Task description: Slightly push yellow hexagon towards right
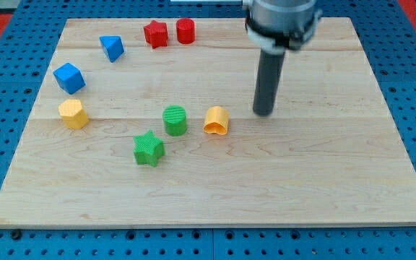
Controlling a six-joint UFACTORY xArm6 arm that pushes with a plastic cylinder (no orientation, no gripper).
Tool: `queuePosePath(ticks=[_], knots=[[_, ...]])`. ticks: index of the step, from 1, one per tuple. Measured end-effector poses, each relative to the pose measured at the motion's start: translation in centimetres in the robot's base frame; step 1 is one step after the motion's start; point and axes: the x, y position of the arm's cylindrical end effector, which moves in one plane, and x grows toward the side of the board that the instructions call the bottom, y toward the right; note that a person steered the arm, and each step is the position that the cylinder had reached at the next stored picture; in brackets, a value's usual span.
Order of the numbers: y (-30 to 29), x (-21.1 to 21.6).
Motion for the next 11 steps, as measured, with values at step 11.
queuePosePath(ticks=[11], knots=[[-33.9,-1.4]])
